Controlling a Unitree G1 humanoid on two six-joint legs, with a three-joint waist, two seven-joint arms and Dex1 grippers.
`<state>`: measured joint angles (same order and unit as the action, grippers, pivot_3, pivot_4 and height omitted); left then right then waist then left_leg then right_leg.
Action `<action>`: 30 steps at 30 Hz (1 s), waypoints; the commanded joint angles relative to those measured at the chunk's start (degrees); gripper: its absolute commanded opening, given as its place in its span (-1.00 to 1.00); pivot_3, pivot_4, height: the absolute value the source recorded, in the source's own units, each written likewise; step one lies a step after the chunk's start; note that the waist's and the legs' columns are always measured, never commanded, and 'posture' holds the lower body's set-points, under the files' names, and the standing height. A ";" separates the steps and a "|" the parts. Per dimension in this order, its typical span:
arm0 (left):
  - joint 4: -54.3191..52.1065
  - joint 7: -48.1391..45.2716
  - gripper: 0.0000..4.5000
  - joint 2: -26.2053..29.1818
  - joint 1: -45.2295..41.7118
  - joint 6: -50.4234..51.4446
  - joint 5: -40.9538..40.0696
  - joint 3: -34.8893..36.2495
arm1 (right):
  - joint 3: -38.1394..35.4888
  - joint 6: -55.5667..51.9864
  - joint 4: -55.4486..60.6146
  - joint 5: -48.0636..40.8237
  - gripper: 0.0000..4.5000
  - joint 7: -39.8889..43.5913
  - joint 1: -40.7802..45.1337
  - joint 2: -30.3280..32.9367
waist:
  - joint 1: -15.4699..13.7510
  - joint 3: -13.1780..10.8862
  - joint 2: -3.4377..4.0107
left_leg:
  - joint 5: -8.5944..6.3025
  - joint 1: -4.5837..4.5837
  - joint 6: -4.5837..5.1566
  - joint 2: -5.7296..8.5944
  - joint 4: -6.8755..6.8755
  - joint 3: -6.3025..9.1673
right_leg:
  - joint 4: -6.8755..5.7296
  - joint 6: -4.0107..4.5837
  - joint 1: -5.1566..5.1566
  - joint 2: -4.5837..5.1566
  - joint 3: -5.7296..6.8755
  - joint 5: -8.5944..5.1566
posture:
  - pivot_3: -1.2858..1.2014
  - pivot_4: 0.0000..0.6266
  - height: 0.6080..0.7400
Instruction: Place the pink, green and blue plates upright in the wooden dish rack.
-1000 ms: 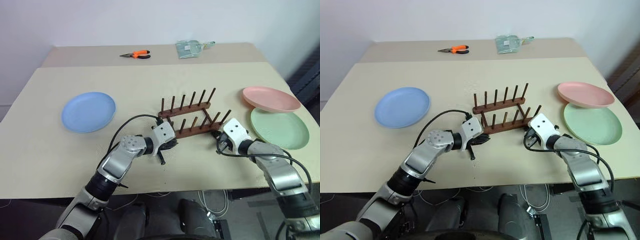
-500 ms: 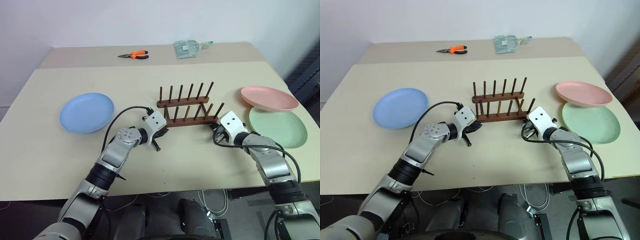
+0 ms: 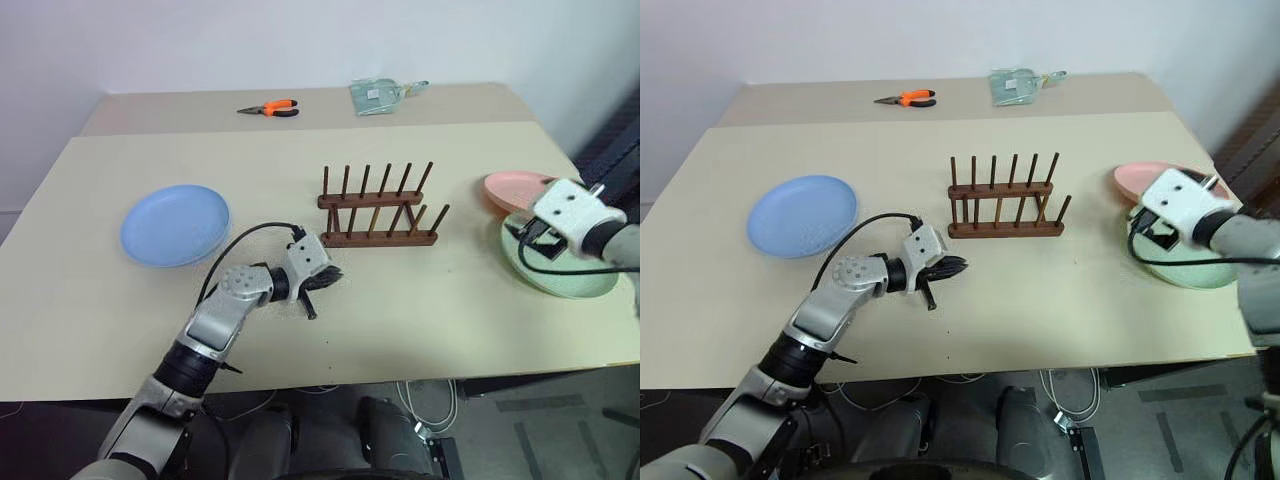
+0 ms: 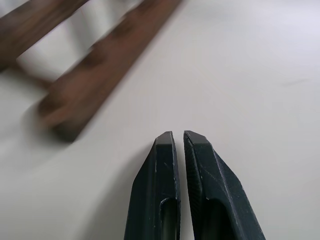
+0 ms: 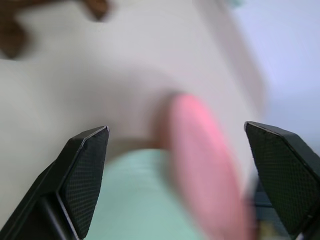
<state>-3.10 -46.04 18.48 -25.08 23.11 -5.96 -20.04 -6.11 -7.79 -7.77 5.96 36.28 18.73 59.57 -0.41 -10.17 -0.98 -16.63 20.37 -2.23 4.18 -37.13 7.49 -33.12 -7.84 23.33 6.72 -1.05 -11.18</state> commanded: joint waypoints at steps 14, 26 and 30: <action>-3.08 1.01 -0.87 -0.18 0.86 -0.49 -0.35 0.51 | 17.04 26.41 -51.56 18.11 -0.54 -12.66 25.65 -3.11 | 1.26 -0.04 0.11 | 0.01 0.00 0.01 0.05 0.09 -0.06 | 0.02 0.14 0.05 0.00 -0.13 0.20 | 0.03 -0.52 1.00; -2.46 1.22 -0.87 1.47 0.79 -1.01 -0.91 1.85 | -9.27 -12.52 7.34 -35.44 -0.99 -2.93 14.74 -12.15 | 1.25 -0.06 0.20 | 0.00 -0.03 0.02 -0.02 0.09 0.02 | -0.01 0.03 0.04 -0.06 -0.19 0.25 | 0.03 -0.52 1.00; -1.94 -0.18 -0.87 1.89 0.39 -1.01 -1.93 2.74 | -15.58 -30.60 23.43 -59.39 -0.99 -9.48 11.85 -17.66 | 0.46 -0.05 0.20 | 0.00 0.06 0.03 -0.03 0.06 0.45 | -0.01 0.06 0.01 -0.06 0.00 0.23 | 0.03 -0.52 1.00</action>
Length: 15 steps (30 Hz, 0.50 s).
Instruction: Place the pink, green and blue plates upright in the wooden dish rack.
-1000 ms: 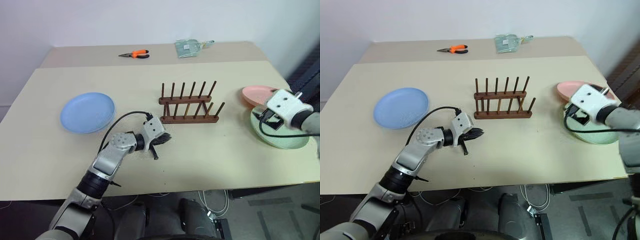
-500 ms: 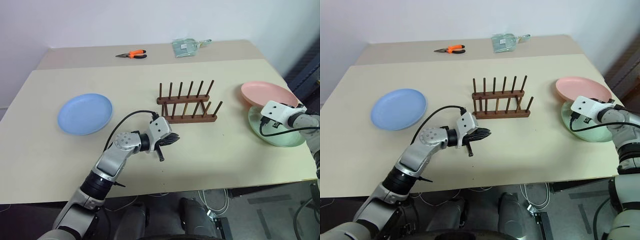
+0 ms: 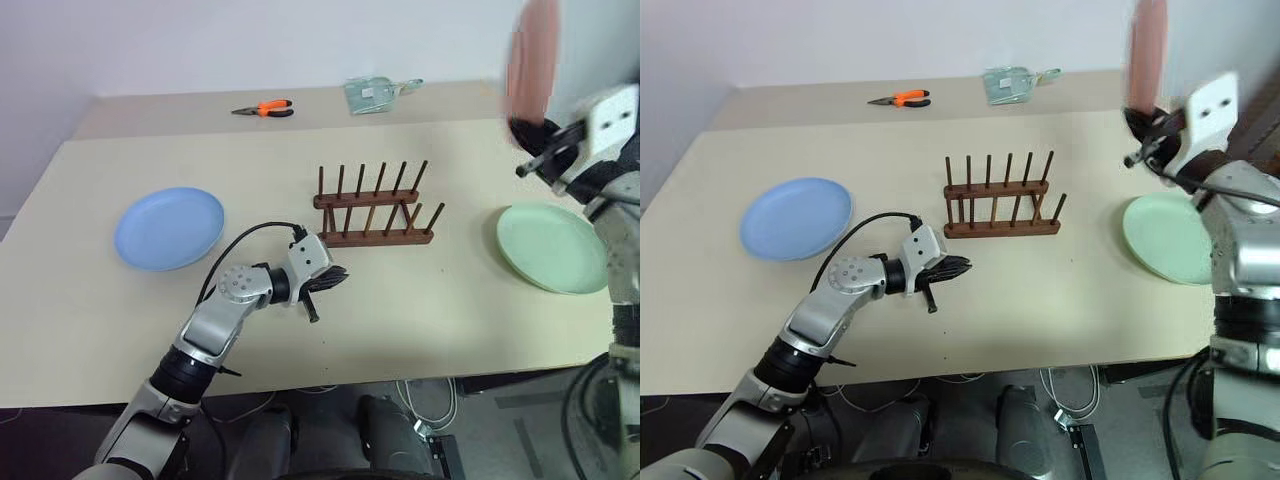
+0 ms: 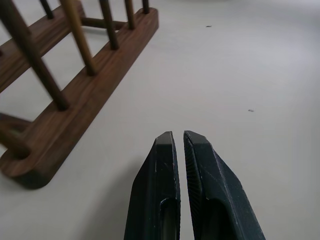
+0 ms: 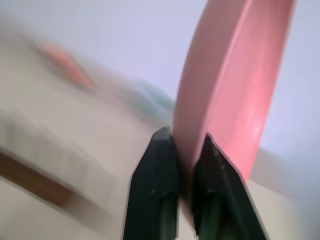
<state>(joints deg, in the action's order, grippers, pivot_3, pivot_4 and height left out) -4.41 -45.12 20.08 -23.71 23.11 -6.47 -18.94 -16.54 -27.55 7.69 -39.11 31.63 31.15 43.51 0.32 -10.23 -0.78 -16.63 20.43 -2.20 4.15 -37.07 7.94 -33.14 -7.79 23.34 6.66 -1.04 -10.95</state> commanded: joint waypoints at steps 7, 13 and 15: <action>-4.40 -5.70 -0.87 0.39 -0.20 1.07 -8.07 4.01 | -4.77 -18.41 9.31 -17.66 -0.99 -9.24 -2.31 -2.69 | -1.04 -0.01 -0.02 | -0.01 0.13 0.02 0.10 -0.14 -0.20 | 0.05 0.19 0.03 0.08 -0.02 -0.11 | 0.03 -0.52 1.00; -6.70 -5.10 -0.87 1.01 0.97 2.14 -9.30 4.29 | -2.58 -19.16 6.93 -13.87 -0.99 -6.82 -3.79 -1.58 | -0.83 -0.01 -0.01 | -0.01 0.04 0.02 0.03 0.01 -0.31 | -0.01 0.04 0.10 0.00 -0.02 -0.03 | 0.03 -0.52 1.00; -6.88 -4.73 -0.87 1.17 1.31 2.10 -9.19 4.14 | -1.86 -19.60 5.76 -12.85 -0.99 -6.04 -3.88 -1.49 | -0.88 -0.01 -0.01 | -0.01 0.04 0.02 0.03 -0.03 -0.33 | 0.00 0.05 0.09 0.00 -0.03 -0.03 | 0.03 -0.52 1.00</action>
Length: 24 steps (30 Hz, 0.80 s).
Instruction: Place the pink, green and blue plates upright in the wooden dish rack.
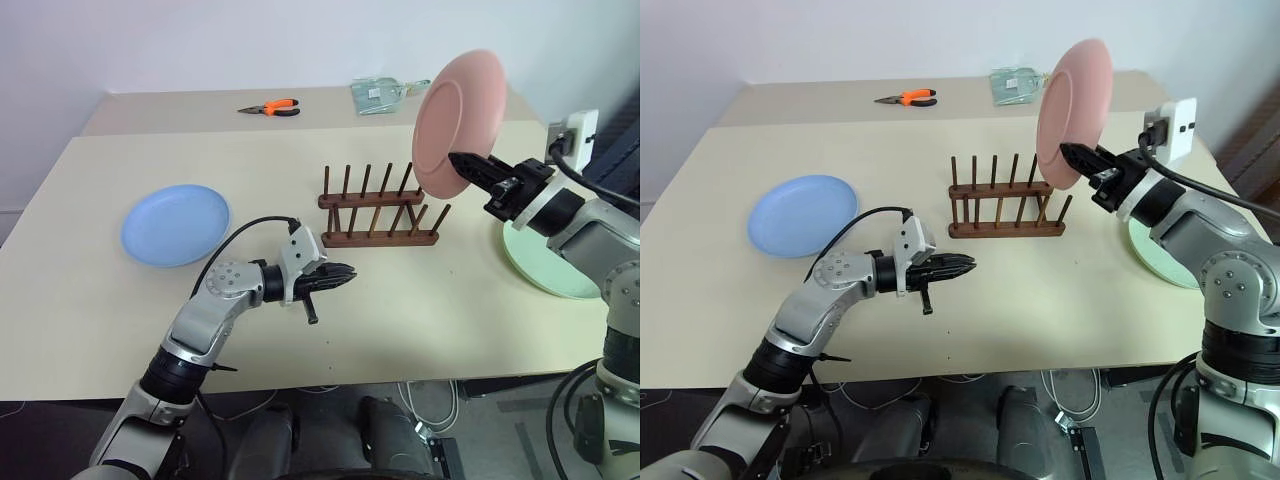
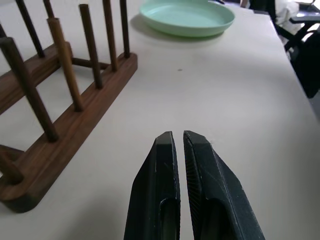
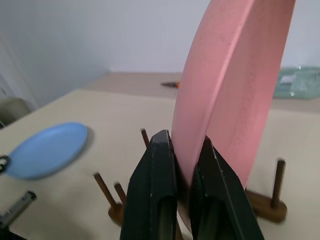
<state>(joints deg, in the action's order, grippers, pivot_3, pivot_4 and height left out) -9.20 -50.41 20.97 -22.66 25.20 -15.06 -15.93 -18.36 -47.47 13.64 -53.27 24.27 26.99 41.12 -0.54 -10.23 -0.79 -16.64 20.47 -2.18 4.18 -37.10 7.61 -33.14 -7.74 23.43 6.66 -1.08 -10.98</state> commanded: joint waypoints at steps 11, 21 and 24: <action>-2.56 1.53 -0.87 0.20 0.84 -0.19 -0.54 0.41 | -1.10 12.73 -4.11 15.86 0.15 2.64 1.26 1.86 | -0.13 0.00 0.00 | 0.00 0.02 0.00 0.02 -0.01 0.00 | 0.01 -0.04 0.00 0.01 0.00 0.00 | 0.03 -0.52 1.00; -1.20 0.54 -0.87 0.10 0.49 -1.19 0.08 -1.70 | -8.70 13.36 -4.70 24.67 0.52 6.80 -19.50 10.77 | -0.18 0.02 -0.02 | -0.02 -0.01 0.03 0.03 0.04 0.00 | 0.03 0.04 -0.06 0.02 0.00 -0.08 | 0.03 -0.52 1.00; 0.00 0.02 -0.87 -0.18 -0.46 -1.85 0.77 -2.40 | -4.76 16.71 -2.39 29.46 0.97 7.82 -24.56 11.31 | 0.51 0.06 0.15 | -0.02 -0.07 0.03 0.00 0.01 -0.18 | 0.01 -0.12 -0.06 0.02 -0.11 -0.23 | 0.03 -0.52 1.00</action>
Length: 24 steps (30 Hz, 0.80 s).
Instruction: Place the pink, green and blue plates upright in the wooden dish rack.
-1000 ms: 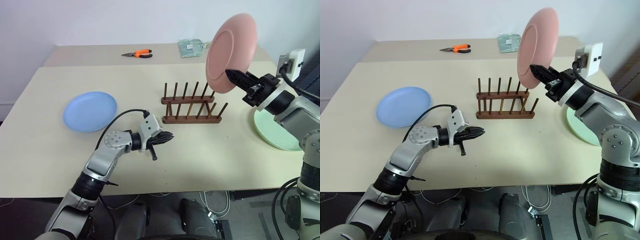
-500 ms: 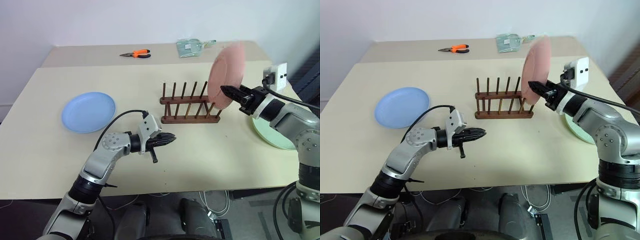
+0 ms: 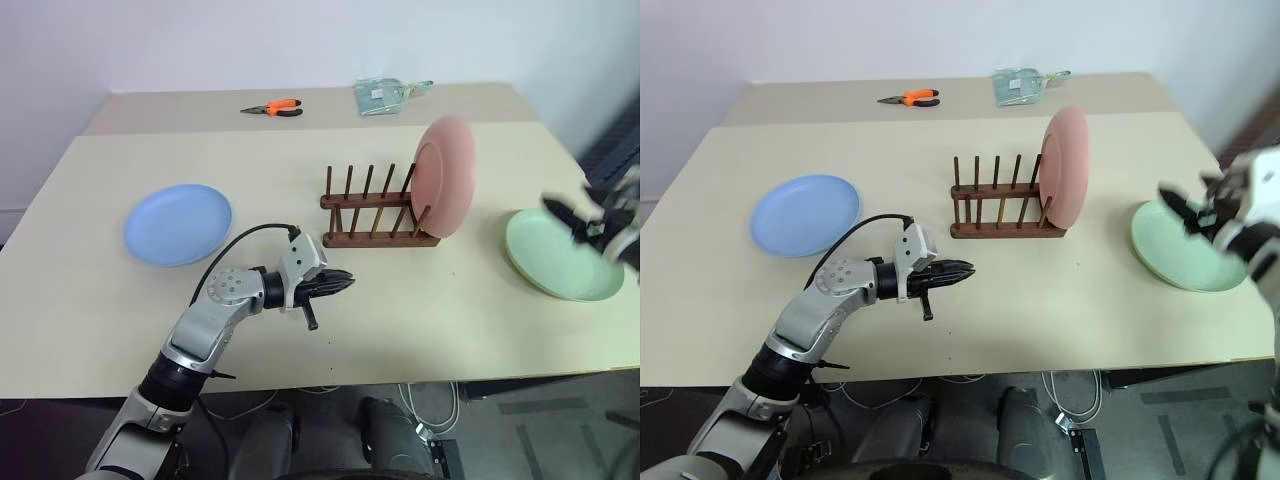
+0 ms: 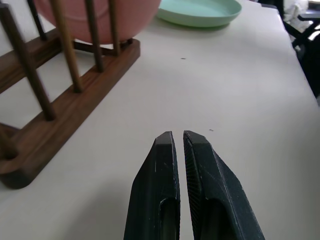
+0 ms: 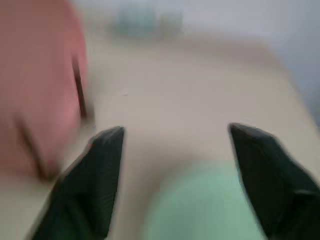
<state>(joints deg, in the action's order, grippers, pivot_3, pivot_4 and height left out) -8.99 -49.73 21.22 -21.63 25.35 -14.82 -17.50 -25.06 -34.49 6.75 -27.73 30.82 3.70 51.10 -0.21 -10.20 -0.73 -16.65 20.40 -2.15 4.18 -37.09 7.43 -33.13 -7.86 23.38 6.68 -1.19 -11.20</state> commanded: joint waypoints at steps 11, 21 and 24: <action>-0.69 -1.35 -0.87 -1.10 -2.36 -1.86 0.90 -2.09 | 15.22 9.08 -8.50 19.99 0.18 -3.02 0.91 -1.75 | 0.69 0.04 0.08 | 0.00 -0.01 0.00 0.01 -0.06 -0.05 | 0.01 0.00 -0.01 0.02 -0.08 0.01 | 0.03 -0.52 1.00; -1.61 -0.50 -0.87 -0.50 -0.96 -1.68 1.00 -1.61 | 11.86 14.53 -9.84 22.33 -0.98 -4.95 6.58 -2.16 | 0.66 0.02 0.05 | 0.00 0.00 0.00 0.02 -0.07 0.02 | 0.01 -0.05 -0.02 0.01 -0.07 0.03 | 0.03 -0.52 1.00; -1.59 -0.30 -0.87 -0.30 -0.86 -1.59 0.74 -1.10 | 7.66 15.30 -5.90 18.49 -0.98 -4.86 11.30 -2.89 | 1.01 0.01 0.10 | 0.00 -0.01 0.00 0.02 -0.07 -0.02 | 0.00 -0.08 0.00 0.01 -0.09 0.05 | 0.03 -0.52 1.00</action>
<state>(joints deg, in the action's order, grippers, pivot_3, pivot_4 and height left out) -8.33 -50.09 20.91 -22.57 24.29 -13.69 -19.46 -12.76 -21.13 -4.00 -7.08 26.61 11.42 47.60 0.80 -10.19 -0.63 -16.65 20.38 -2.15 4.19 -37.14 7.41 -33.14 -7.95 23.37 6.69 -1.28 -11.15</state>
